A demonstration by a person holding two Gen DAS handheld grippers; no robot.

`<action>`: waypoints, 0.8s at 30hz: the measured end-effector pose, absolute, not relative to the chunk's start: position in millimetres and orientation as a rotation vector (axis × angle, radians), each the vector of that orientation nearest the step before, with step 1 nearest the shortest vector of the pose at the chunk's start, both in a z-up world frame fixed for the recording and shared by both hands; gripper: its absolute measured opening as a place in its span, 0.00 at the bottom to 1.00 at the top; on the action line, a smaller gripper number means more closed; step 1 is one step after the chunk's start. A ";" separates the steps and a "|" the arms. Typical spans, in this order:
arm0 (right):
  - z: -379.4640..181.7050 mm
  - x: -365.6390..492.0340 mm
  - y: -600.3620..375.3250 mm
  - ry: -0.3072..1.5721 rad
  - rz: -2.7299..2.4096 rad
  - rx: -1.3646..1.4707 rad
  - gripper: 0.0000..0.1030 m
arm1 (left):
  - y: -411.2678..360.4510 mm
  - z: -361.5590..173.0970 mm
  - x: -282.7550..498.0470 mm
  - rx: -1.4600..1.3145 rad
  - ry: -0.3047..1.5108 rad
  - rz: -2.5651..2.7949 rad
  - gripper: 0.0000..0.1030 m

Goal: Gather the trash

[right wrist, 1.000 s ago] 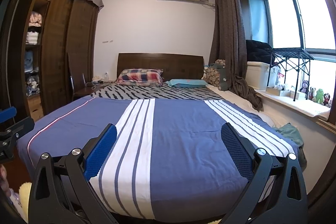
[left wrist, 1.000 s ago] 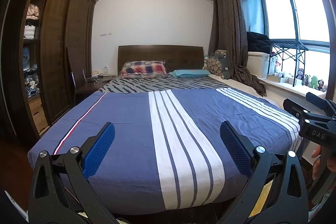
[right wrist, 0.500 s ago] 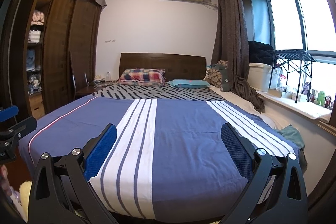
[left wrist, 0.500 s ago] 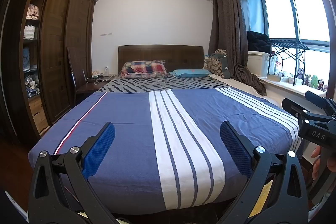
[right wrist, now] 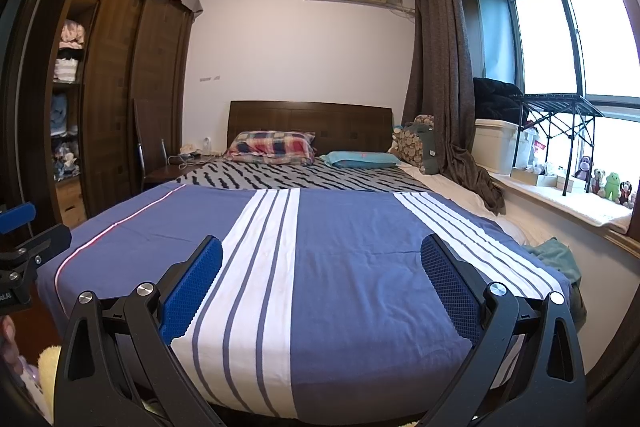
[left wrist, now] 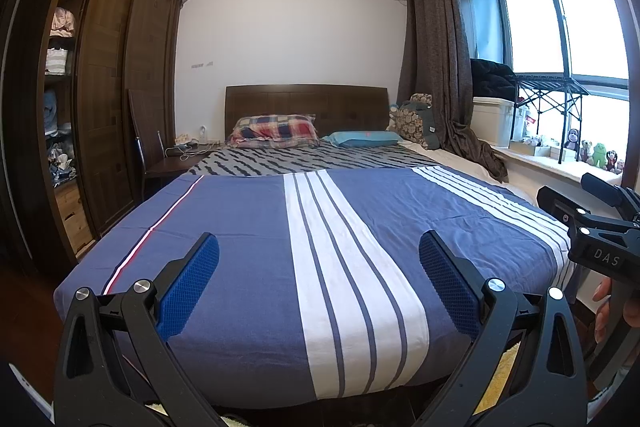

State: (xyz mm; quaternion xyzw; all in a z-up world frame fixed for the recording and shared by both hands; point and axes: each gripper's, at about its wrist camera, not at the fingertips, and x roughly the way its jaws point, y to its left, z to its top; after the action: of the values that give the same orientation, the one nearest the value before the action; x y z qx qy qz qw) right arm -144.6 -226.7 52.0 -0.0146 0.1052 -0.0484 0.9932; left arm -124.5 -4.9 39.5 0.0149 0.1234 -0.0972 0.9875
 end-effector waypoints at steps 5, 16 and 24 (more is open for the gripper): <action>51.4 -143.1 -225.0 0.214 -0.087 -0.026 0.97 | -5.0 39.5 -124.6 0.029 0.248 -0.195 0.92; 47.6 -139.6 -222.7 0.226 -0.088 -0.024 0.97 | -5.6 37.3 -123.6 0.024 0.259 -0.191 0.92; 44.4 -137.8 -218.8 0.235 -0.089 -0.017 0.97 | -4.3 37.0 -121.2 0.018 0.266 -0.178 0.92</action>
State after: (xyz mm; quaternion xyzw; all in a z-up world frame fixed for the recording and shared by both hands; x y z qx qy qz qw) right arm -137.8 -218.8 44.4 -0.0086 0.1170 -0.0441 0.9921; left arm -121.2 -4.3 37.0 0.0089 0.1326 -0.0886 0.9872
